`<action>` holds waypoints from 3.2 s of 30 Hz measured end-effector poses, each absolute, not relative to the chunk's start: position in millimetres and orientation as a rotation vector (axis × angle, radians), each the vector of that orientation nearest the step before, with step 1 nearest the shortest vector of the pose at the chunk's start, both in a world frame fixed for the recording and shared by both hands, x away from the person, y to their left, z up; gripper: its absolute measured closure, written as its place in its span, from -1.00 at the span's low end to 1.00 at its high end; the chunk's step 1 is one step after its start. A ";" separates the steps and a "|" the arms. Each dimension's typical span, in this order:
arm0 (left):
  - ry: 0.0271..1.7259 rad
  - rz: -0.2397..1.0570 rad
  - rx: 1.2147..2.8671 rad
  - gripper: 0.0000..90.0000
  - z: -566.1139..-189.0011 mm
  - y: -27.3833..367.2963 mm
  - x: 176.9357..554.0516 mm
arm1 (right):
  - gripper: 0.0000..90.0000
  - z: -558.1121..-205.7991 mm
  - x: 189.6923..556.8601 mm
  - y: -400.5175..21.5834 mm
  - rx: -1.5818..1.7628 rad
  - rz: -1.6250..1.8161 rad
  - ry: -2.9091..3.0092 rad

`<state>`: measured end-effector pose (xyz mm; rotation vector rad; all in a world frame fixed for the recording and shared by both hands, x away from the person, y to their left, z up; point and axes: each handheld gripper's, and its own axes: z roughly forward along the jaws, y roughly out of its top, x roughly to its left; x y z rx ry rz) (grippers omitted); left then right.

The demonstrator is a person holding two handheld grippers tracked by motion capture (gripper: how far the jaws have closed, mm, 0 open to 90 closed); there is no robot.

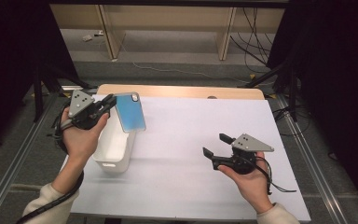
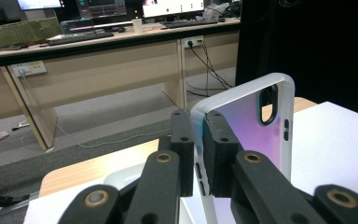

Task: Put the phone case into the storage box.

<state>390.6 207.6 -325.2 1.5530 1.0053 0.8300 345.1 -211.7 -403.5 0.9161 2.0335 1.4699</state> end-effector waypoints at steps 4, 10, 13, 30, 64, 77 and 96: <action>1.010 0.836 1.551 0.84 -324.9 210.2 391.4 | -0.51 -404.0 344.6 -216.0 0.925 1.460 2.033; 1.020 0.840 1.548 0.84 -324.4 214.8 392.8 | -0.51 -405.4 344.2 -218.9 0.921 1.462 2.017; 1.022 0.838 1.540 0.84 -323.9 217.1 393.9 | -0.51 -405.7 343.5 -220.5 0.915 1.451 2.017; 1.035 0.844 1.555 0.84 -325.5 229.2 405.8 | -0.51 -408.1 340.2 -227.6 0.921 1.431 2.023; 1.040 0.896 1.574 0.84 -325.6 248.8 423.1 | -0.53 -412.9 329.0 -234.1 0.941 1.445 2.031; 1.046 0.901 1.592 0.84 -329.7 250.8 430.2 | -0.53 -413.4 326.8 -235.9 0.954 1.461 2.026; 1.035 0.932 1.614 0.84 -334.2 251.7 441.3 | -0.53 -413.4 327.0 -238.3 0.922 1.452 2.013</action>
